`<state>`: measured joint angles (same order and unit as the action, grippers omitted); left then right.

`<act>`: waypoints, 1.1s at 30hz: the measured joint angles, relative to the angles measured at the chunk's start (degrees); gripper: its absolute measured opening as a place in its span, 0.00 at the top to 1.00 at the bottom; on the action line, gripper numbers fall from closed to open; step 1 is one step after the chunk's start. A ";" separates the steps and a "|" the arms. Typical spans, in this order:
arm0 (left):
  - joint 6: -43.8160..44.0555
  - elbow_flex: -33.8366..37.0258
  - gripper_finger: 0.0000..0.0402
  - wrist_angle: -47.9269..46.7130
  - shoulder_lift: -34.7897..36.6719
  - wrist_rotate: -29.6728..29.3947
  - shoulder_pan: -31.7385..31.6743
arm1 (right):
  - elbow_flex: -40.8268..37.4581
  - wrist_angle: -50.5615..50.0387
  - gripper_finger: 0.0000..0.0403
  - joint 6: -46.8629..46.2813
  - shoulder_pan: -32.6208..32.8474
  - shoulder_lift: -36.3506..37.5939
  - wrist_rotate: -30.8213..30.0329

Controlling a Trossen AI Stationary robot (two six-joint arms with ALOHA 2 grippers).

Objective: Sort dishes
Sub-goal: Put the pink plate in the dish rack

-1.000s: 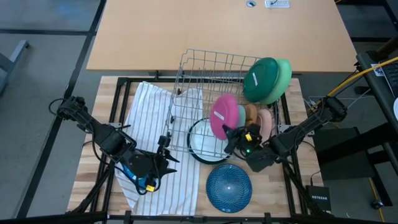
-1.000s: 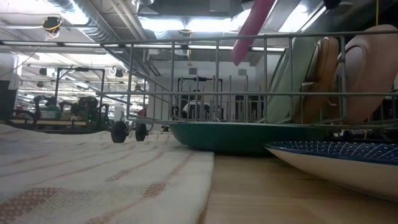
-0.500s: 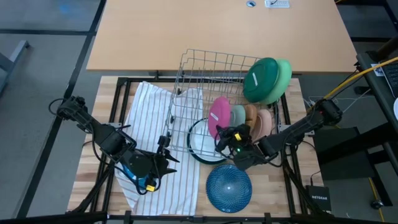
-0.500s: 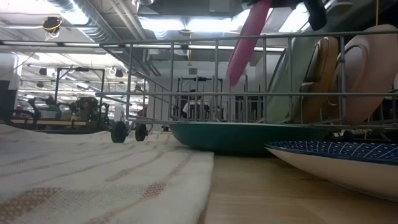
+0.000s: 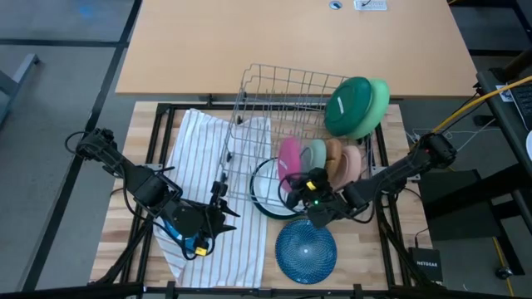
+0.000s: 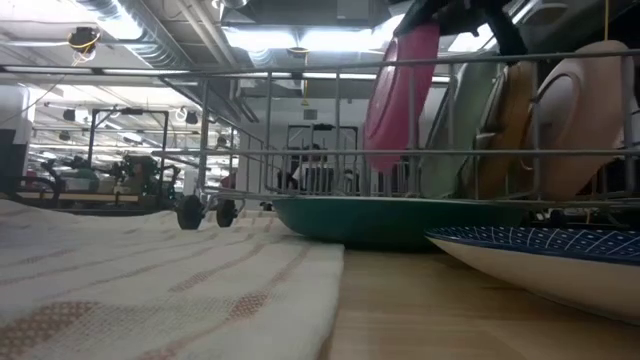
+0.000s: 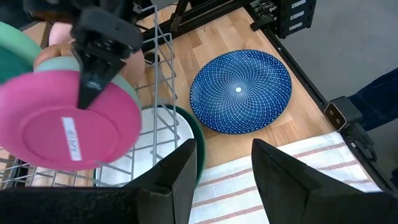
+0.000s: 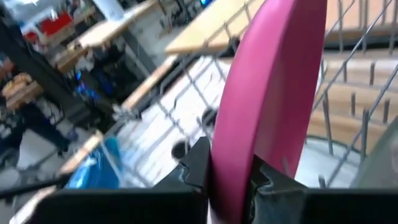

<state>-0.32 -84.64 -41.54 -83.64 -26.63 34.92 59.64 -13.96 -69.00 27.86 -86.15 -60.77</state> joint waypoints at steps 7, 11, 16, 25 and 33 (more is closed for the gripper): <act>0.23 0.00 0.64 0.02 0.00 -0.02 -0.02 | 0.00 0.01 0.82 0.20 -1.79 0.00 7.73; 0.33 0.00 0.64 0.02 0.00 0.00 -0.02 | 0.00 0.19 0.79 0.22 -2.88 -0.02 9.09; 0.35 0.00 0.64 0.02 0.00 0.00 0.00 | 0.00 0.25 0.79 0.20 -4.17 -0.02 8.75; 0.37 0.00 0.64 -0.03 0.00 0.00 -0.02 | 0.07 0.94 0.78 -0.23 -7.39 0.05 13.32; 0.36 0.00 0.64 -0.17 0.00 0.00 0.00 | 0.07 0.84 0.78 -0.34 -7.21 0.07 18.34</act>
<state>0.04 -84.64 -41.71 -83.64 -26.63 34.92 59.70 -13.12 -69.33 20.64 -86.08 -42.43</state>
